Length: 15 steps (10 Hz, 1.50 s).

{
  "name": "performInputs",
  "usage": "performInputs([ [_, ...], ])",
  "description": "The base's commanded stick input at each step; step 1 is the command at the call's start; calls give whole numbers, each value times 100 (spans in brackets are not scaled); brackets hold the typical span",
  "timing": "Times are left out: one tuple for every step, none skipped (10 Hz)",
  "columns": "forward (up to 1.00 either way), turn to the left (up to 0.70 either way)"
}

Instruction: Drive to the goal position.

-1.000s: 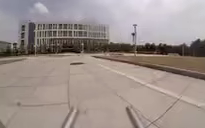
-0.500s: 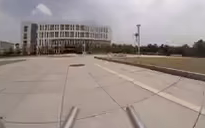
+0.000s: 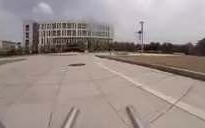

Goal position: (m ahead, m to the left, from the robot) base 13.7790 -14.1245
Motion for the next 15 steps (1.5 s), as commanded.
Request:
performInputs([
  [70,0],
  [70,0],
  [70,0],
  [70,0],
  [70,0],
  [70,0],
  [70,0],
  [70,0],
  [70,0],
  [70,0],
  [70,0],
  [70,0],
  [70,0],
  [70,0],
  [70,-14],
])
